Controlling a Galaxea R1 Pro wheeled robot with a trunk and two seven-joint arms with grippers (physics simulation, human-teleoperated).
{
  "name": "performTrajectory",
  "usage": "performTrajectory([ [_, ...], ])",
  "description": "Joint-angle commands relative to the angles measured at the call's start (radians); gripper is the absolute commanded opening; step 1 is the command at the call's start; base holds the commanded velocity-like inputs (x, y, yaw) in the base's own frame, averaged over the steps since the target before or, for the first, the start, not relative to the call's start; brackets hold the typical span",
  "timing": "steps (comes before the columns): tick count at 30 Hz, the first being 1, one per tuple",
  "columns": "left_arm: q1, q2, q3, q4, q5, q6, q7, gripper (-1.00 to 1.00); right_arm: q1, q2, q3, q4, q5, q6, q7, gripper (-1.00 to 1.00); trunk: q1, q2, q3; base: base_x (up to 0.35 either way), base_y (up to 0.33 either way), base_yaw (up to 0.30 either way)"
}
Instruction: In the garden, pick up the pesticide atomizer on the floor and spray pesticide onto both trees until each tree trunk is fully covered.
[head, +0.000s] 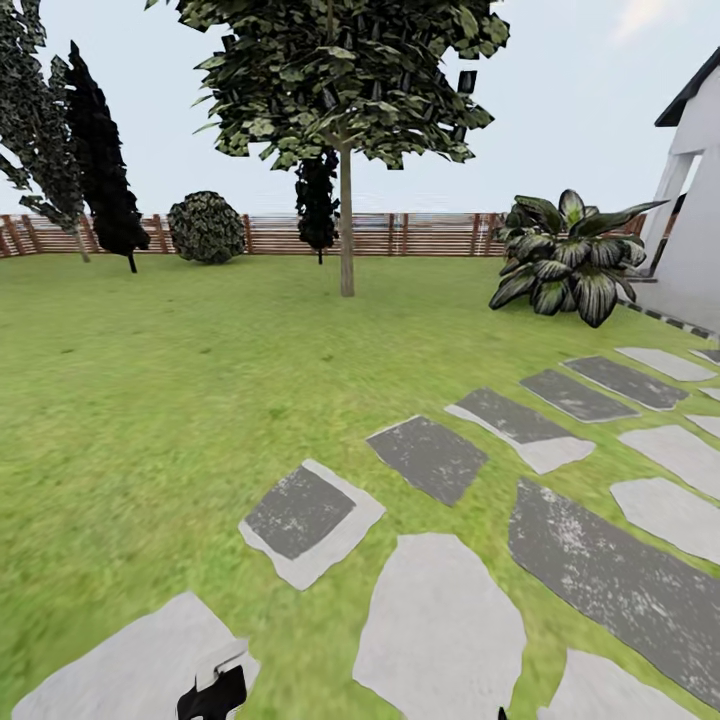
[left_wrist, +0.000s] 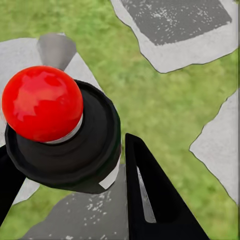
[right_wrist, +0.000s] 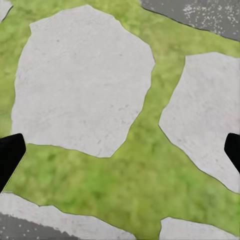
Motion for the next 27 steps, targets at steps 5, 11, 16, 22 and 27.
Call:
performTrajectory([
  [5,-0.001,0.000,-0.009,0.000,0.006,-0.002,0.005,-1.00,-0.001,0.000,0.000,0.001,0.000,-0.003,-0.003,1.00,0.001,-0.002,-0.002,0.333,0.000,0.000],
  [11,-0.001,0.000,-0.009,0.000,0.006,-0.002,0.005,-1.00,-0.001,0.000,0.000,0.001,0.000,-0.003,-0.003,1.00,0.001,-0.002,-0.002,0.333,0.000,0.000],
  [16,-0.001,0.000,-0.009,0.000,0.006,-0.002,0.005,-1.00,-0.001,0.000,0.000,0.001,-0.001,-0.002,-0.003,1.00,0.001,-0.002,-0.002,0.333,0.000,0.000],
  [22,-0.001,0.000,-0.009,0.000,0.006,-0.003,0.005,-1.00,-0.001,0.000,0.000,0.001,0.000,-0.003,-0.003,1.00,0.001,-0.002,-0.002,0.333,0.000,0.000],
  [27,-0.001,0.000,-0.009,0.000,0.006,-0.002,0.005,-1.00,-0.001,0.000,0.000,0.001,0.000,-0.003,-0.003,1.00,0.001,-0.002,-0.002,0.333,0.000,0.000],
])
